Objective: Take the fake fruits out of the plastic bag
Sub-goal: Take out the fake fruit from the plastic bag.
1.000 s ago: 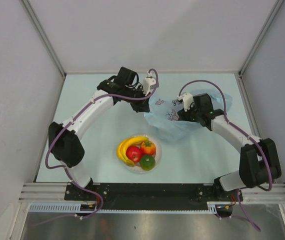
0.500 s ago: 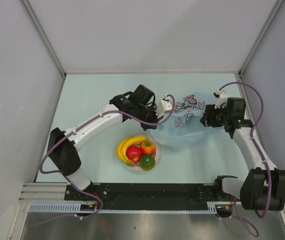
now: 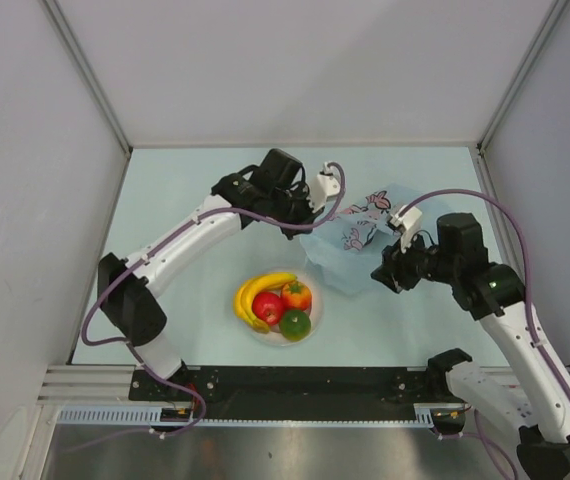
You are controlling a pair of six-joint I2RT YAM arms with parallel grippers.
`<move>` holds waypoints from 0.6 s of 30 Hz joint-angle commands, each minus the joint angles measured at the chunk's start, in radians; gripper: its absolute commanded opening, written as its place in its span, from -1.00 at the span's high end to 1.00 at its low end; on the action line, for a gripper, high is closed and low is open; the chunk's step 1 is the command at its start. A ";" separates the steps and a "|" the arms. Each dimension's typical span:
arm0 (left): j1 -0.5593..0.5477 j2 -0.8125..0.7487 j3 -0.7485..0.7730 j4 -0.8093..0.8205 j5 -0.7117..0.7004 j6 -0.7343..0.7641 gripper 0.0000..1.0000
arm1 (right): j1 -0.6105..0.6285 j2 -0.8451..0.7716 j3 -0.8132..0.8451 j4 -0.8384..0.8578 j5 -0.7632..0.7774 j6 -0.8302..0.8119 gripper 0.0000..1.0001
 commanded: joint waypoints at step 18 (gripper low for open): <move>-0.004 -0.035 -0.037 -0.003 0.195 -0.074 0.99 | 0.131 0.180 -0.198 0.172 0.301 -0.071 0.50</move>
